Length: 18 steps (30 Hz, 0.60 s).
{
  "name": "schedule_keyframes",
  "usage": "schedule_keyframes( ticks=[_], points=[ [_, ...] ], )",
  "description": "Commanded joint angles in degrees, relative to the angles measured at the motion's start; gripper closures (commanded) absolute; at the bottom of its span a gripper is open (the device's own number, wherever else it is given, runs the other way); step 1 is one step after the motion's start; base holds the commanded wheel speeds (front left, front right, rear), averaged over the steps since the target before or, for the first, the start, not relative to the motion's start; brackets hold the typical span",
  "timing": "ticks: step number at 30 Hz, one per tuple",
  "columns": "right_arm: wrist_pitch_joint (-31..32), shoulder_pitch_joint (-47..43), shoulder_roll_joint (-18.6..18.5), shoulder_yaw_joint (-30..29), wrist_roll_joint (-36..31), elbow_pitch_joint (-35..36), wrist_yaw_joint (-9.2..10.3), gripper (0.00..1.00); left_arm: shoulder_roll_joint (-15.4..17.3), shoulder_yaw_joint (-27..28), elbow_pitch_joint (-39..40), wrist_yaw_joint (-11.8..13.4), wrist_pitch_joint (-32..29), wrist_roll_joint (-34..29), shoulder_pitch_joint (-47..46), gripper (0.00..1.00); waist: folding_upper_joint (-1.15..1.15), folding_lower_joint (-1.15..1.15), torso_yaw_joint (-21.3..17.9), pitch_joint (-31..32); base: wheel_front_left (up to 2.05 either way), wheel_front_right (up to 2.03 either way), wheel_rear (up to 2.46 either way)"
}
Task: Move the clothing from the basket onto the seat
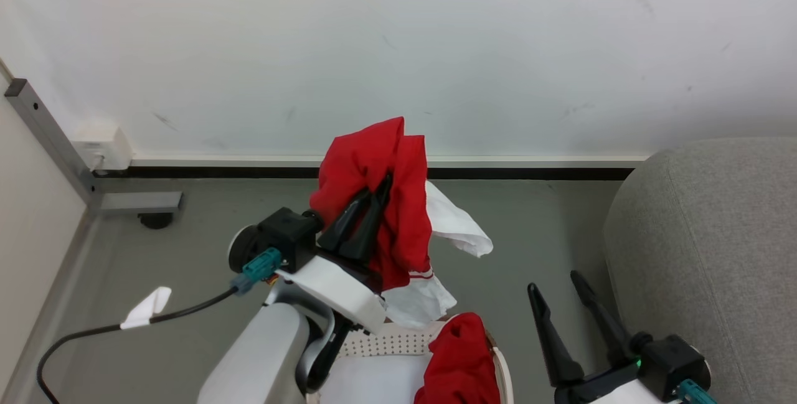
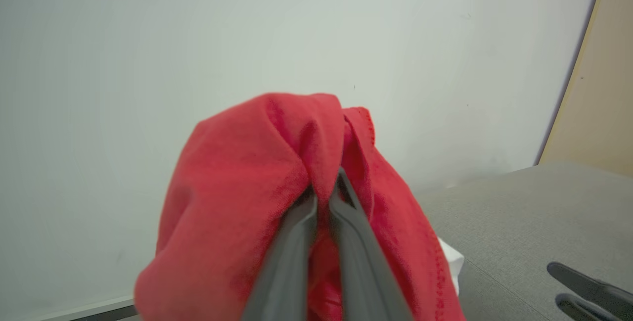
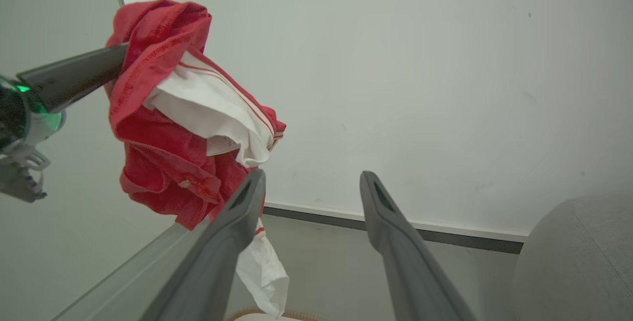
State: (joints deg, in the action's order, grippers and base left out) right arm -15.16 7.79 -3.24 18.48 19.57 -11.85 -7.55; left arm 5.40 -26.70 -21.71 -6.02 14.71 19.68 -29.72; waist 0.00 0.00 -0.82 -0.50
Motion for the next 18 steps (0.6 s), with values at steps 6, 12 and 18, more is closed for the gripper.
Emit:
schedule_keyframes(
  ticks=[6, 12, 18],
  points=[
    [0.0, 1.7, 0.0, 4.8, -1.0, -4.6, 0.12, 0.0, -0.6, -1.9, 2.4, -0.1, -0.7, 1.3, 1.0, 1.0, 0.0, 0.0, 1.7, 0.8, 0.0, 0.0, 0.0],
    [0.0, 5.5, 0.0, 9.9, 0.2, -10.8, 0.12, 0.0, -1.4, -5.0, 4.2, -0.5, -1.6, 1.9, 2.1, 1.0, 0.0, 0.0, 3.8, 1.5, 0.0, 0.0, 0.0],
    [0.0, 9.7, 0.1, 13.4, 1.7, -17.3, 0.12, 0.0, -1.9, -8.6, 6.0, -0.8, -2.4, 3.1, 2.5, 1.0, 0.0, 0.0, 6.4, 1.9, 0.0, 0.0, 0.0]
  ],
)
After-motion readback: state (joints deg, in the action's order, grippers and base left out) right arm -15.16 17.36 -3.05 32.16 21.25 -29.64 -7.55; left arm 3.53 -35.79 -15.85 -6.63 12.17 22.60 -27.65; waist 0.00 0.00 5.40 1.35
